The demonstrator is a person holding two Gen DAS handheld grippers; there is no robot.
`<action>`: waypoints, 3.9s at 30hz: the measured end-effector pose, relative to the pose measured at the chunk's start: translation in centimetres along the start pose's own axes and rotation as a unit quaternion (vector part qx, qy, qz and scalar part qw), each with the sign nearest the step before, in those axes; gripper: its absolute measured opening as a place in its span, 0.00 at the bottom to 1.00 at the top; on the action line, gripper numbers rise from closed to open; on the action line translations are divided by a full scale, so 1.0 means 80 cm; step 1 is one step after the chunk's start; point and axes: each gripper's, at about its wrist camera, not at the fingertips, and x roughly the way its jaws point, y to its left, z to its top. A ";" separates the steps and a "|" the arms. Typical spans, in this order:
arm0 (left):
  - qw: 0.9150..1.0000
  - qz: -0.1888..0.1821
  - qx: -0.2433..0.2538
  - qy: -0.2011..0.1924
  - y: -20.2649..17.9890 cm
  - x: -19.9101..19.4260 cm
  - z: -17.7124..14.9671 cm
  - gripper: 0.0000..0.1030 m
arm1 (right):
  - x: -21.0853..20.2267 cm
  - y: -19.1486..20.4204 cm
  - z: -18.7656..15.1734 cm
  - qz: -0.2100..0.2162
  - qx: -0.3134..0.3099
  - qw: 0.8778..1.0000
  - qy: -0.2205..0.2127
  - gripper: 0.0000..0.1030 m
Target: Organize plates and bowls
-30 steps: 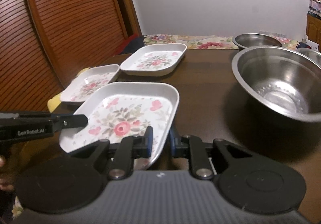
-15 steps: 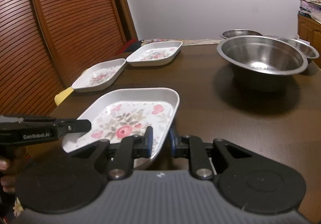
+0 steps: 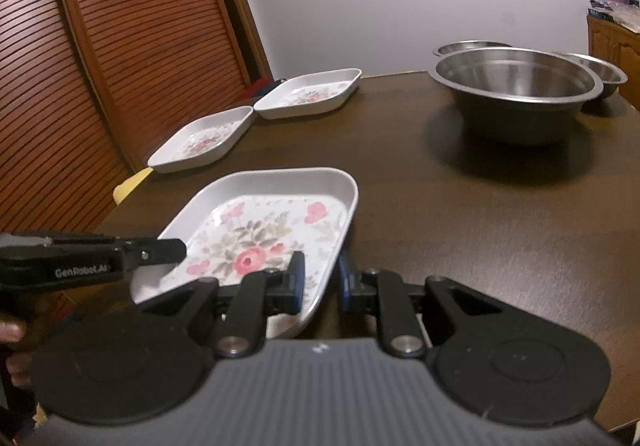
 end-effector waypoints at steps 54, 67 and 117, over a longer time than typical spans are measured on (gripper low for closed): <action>0.996 0.072 -0.008 -0.046 0.162 0.012 0.129 0.35 | 0.102 0.104 0.165 0.091 -0.110 0.989 0.032 0.32; 0.996 0.084 -0.010 -0.024 0.220 0.064 0.153 0.36 | 0.186 0.120 0.183 0.099 -0.116 0.985 0.083 0.32; 0.997 0.067 -0.025 -0.012 0.226 0.068 0.131 0.13 | 0.236 0.121 0.173 0.107 -0.107 0.979 0.137 0.15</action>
